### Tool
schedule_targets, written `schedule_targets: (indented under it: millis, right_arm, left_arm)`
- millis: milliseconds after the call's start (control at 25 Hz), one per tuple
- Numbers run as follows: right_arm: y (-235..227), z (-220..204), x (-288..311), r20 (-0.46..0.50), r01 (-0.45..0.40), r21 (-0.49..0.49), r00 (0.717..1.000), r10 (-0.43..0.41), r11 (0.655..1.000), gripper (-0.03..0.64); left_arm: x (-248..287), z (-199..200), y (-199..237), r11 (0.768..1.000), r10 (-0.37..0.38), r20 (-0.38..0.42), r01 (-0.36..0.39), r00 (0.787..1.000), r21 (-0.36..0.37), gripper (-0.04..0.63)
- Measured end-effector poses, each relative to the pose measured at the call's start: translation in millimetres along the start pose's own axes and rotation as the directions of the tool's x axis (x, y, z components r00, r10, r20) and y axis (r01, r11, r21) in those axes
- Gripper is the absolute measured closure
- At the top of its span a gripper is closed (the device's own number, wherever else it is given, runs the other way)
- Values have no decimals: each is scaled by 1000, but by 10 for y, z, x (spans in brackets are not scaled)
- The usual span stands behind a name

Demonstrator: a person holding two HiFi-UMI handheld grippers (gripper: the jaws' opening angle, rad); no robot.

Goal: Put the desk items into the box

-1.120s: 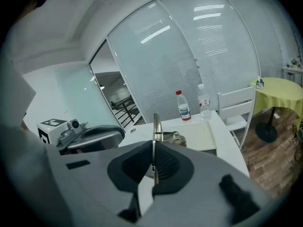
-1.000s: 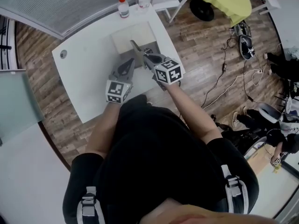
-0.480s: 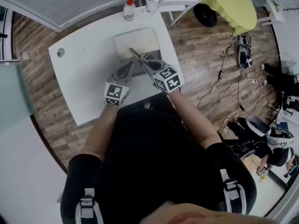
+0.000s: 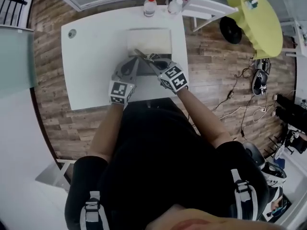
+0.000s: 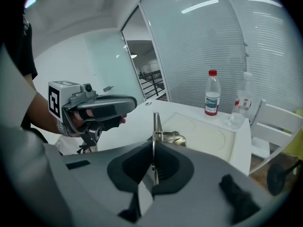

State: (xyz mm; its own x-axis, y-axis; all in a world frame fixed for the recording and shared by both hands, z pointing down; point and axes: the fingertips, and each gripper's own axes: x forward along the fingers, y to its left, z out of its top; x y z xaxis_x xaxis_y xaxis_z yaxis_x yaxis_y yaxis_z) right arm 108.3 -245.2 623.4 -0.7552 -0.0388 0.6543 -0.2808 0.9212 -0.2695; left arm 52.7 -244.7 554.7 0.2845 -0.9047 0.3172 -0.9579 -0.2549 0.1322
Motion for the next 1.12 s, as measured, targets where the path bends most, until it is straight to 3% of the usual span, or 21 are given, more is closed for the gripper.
schedule_targets:
  millis: [240, 520, 1120]
  right_arm:
    - [63, -159, 83, -88, -115, -97, 990, 106, 989, 600]
    - [74, -389, 213, -177, -191, -184, 971, 158, 964, 600]
    - [86, -849, 595, -378, -282, -227, 908, 182, 932, 600]
  left_arm:
    - [-18, -116, -32, 993, 113, -4, -113, 994, -28, 583]
    - [1, -219, -28, 982, 183, -7, -184, 983, -48, 583]
    - [-62, -526, 132, 970, 232, -46, -235, 972, -70, 583]
